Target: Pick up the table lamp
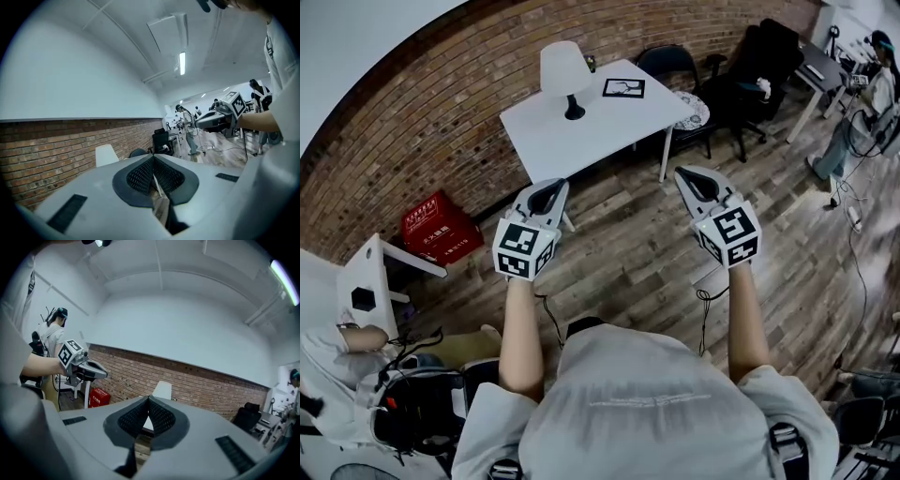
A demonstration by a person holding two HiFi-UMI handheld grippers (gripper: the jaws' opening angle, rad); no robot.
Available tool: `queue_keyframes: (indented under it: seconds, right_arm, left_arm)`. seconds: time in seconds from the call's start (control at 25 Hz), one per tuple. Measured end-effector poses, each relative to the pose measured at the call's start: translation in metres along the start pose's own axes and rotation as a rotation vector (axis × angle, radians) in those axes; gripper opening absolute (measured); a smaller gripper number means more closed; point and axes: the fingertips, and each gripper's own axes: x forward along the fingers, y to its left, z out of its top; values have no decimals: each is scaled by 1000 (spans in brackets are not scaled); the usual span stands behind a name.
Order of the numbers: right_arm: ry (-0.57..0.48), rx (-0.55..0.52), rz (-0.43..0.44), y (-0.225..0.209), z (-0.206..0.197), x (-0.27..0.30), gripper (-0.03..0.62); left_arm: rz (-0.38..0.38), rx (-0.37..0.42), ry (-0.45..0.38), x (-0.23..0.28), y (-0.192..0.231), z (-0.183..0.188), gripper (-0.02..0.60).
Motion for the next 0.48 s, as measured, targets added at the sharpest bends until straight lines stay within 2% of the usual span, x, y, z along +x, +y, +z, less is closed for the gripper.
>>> queue_keyframes:
  seconds: [0.24, 0.48]
  right_arm:
    - [-10, 38, 45, -18, -9, 8, 0]
    - [-3, 77, 43, -37, -24, 35, 0]
  left_arm:
    - [19, -17, 43, 15, -3, -13, 11]
    - [23, -33, 51, 42, 18, -25, 11]
